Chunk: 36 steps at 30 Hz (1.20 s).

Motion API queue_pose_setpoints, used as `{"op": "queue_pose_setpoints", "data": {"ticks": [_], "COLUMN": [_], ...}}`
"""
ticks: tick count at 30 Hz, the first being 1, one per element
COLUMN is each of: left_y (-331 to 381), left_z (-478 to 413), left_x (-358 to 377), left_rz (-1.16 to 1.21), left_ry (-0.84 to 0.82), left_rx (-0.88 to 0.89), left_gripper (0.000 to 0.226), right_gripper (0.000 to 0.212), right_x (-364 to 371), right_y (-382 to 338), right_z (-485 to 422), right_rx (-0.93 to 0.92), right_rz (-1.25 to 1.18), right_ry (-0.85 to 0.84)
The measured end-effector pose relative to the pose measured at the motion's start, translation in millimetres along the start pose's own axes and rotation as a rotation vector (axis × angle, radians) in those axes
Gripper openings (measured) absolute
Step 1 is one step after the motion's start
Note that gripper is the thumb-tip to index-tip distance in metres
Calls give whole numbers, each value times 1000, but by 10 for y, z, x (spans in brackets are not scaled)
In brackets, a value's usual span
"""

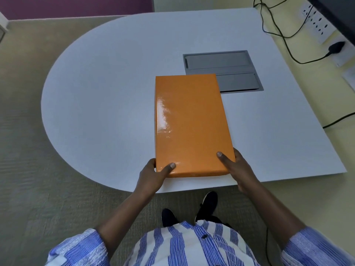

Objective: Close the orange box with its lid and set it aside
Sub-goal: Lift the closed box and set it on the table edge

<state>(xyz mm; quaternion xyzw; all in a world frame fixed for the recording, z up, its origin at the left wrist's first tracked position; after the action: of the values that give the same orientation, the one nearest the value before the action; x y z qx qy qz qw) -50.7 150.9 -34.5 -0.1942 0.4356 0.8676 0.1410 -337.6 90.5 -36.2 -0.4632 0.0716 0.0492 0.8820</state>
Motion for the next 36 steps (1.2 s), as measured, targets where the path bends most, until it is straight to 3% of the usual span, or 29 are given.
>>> {"op": "queue_pose_setpoints", "data": {"ticks": [8,14,20,28,36], "left_y": [-27,218,523,489,978], "left_z": [-64,-302,-755,-879,-1591], "left_x": [-33,-70,-142,-175,-470], "left_rz": [-17,13,-3,71,44], "left_ry": [-15,30,125,121,142], "left_rx": [11,-12,-110,-196,-110], "left_gripper": [66,88,75,68,63], "right_gripper": [91,78,75,81,70], "right_x": [-2,-24,-11,-78,163], "right_y": [33,-125,-571,-819,-1424], "right_z": [-35,-228,-717,-1171,-1738], "right_rx": [-2,29,71,118,55], "right_rz": [54,5,-60,66,39], "right_ry": [-3,-47,-152,-354,-271]}}
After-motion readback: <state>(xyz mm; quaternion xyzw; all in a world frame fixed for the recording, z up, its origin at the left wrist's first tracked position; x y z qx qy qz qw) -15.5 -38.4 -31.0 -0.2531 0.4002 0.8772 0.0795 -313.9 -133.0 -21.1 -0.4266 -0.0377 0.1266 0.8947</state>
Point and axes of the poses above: each hand's wrist, its own z-axis away from the middle knuckle, its own x-axis out of the palm, y = z × x, the point moved 4 cm from there along -z, towards the middle knuckle, and after that the axes turned 9 degrees about -z, right-handed, at the moved point
